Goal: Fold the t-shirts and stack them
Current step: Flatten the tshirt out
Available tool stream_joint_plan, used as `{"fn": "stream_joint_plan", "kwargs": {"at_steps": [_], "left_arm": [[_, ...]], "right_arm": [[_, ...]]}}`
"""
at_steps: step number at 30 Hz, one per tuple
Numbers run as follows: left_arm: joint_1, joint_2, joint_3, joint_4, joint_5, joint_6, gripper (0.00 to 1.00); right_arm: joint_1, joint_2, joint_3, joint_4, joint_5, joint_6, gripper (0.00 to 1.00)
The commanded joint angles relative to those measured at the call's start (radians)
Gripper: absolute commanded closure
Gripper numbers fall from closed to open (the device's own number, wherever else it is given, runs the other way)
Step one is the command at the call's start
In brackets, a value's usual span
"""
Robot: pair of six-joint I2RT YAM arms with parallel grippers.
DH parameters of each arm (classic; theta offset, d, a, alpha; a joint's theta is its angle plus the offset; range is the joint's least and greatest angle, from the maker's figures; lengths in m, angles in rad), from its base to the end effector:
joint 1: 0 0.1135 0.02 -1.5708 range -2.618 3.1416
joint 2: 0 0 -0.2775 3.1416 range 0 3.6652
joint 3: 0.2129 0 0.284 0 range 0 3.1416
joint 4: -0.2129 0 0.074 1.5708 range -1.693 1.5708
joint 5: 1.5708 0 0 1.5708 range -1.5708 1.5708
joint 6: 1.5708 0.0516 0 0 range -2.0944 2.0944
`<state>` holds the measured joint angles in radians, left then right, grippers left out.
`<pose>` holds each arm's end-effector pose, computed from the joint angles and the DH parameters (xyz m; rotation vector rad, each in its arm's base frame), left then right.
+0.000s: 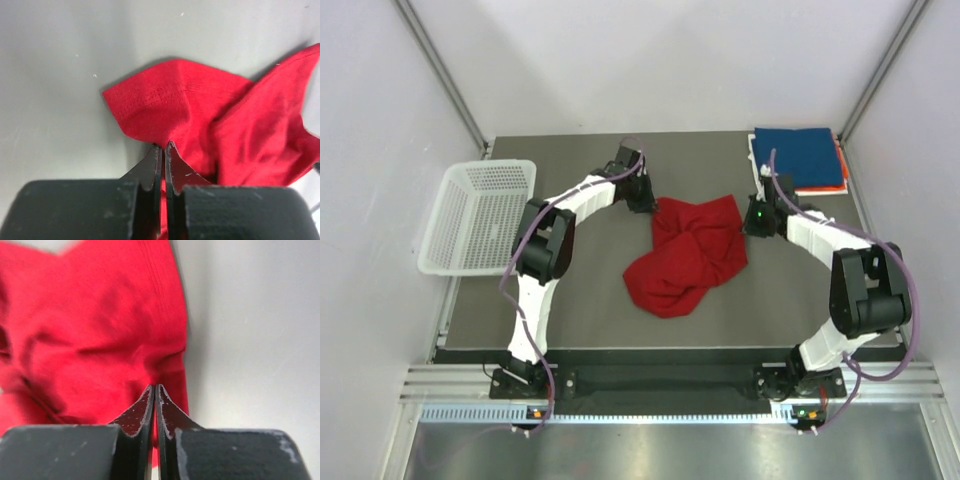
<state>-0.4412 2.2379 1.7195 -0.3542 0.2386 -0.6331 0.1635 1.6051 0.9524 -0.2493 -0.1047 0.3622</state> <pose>0.4852 -0.2426 0.1510 -0.1341 2.5597 -0.7407 0.3585 0.0646 0.1716 0.2027 2.4916 0.3521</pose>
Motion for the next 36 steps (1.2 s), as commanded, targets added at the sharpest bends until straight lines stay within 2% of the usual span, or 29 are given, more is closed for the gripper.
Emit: {"fn": "stream_joint_plan", "kwargs": {"at_steps": [1,5,6,8,10,14,17,18,27,28,29,31,32,33,34,36], "left_arm": [[0.030,-0.043,0.133,-0.113,0.051,0.012,1.00],[0.061,-0.168,0.281,-0.247,-0.037,0.059,1.00],[0.074,-0.223,0.323,-0.271,-0.065,0.068,1.00],[0.090,-0.277,0.347,-0.322,-0.136,0.088,1.00],[0.124,-0.346,0.344,-0.341,-0.145,0.095,1.00],[0.156,-0.458,0.257,-0.361,-0.154,0.108,1.00],[0.156,-0.564,0.117,-0.327,-0.142,0.108,1.00],[0.156,-0.616,0.024,-0.301,-0.136,0.107,1.00],[0.127,-0.917,-0.610,-0.141,-0.024,0.050,1.00],[0.124,-0.932,-0.651,-0.131,-0.009,0.040,1.00],[0.115,-0.975,-0.738,-0.112,0.008,0.029,1.00],[0.101,-1.012,-0.817,-0.092,0.024,-0.003,1.00],[0.092,-1.046,-0.877,-0.077,0.024,-0.010,0.90],[0.090,-1.058,-0.897,-0.078,0.021,-0.014,0.83],[0.090,-1.069,-0.911,-0.078,0.002,-0.014,0.75],[0.090,-1.083,-0.900,-0.117,-0.031,0.002,0.52]], "right_arm": [[-0.015,-0.045,0.175,-0.054,0.025,-0.023,1.00],[-0.015,-0.167,0.337,-0.181,0.099,-0.038,1.00],[-0.015,-0.189,0.370,-0.206,0.162,-0.043,1.00],[-0.015,-0.239,0.459,-0.281,0.216,-0.048,1.00],[-0.015,-0.275,0.509,-0.315,0.252,-0.054,1.00],[-0.013,-0.388,0.505,-0.378,0.269,-0.042,1.00],[-0.015,-0.465,0.441,-0.426,0.301,-0.026,1.00],[-0.015,-0.482,0.416,-0.441,0.327,-0.020,1.00],[-0.016,-0.806,-0.103,-0.550,0.369,0.113,1.00],[-0.010,-0.845,-0.125,-0.576,0.370,0.129,1.00],[0.007,-0.855,-0.107,-0.605,0.385,0.139,1.00],[0.022,-0.890,-0.051,-0.637,0.382,0.179,1.00],[0.022,-0.896,-0.043,-0.637,0.358,0.185,0.98],[0.021,-0.898,-0.031,-0.636,0.344,0.204,0.92],[0.021,-0.896,-0.026,-0.630,0.327,0.208,0.70],[0.021,-0.872,-0.017,-0.601,0.274,0.213,0.56]]}}
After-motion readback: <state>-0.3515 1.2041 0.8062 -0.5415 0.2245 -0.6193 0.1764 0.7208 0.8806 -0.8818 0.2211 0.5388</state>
